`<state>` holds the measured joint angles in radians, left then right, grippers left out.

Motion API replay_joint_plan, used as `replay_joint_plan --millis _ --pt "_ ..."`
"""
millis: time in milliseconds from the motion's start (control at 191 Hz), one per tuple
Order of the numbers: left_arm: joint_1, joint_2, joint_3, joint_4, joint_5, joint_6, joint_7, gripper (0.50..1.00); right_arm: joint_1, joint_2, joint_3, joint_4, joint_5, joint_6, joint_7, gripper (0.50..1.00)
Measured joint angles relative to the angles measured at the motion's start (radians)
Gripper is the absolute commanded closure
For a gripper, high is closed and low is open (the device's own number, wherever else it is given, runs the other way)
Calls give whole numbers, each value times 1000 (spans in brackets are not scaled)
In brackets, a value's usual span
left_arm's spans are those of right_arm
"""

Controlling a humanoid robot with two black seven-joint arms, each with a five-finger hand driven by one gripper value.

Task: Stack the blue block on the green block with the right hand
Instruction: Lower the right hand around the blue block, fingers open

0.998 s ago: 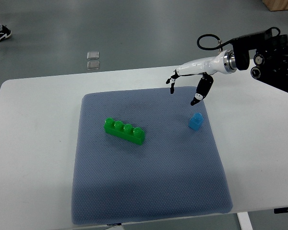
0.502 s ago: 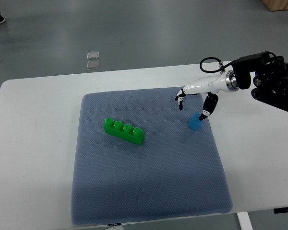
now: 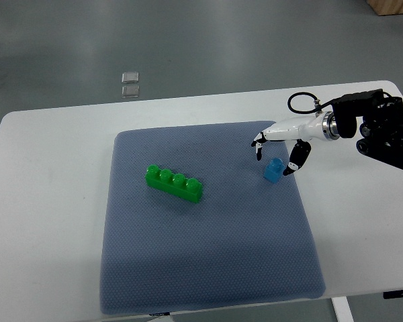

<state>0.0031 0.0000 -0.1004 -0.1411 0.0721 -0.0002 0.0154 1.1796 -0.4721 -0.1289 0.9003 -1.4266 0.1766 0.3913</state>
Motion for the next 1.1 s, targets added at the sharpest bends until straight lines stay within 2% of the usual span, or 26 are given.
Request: replay_joint_plan --millis 162,523,1098 --pt "0 0 0 0 0 0 0 500 -18 0 0 -7 0 -37 0 589" --pt "0 0 0 0 0 0 0 500 -36 -1 0 -14 0 -59 0 591" --pt "0 0 0 0 0 0 0 500 -57 3 -2 -17 -39 -140 0 593"
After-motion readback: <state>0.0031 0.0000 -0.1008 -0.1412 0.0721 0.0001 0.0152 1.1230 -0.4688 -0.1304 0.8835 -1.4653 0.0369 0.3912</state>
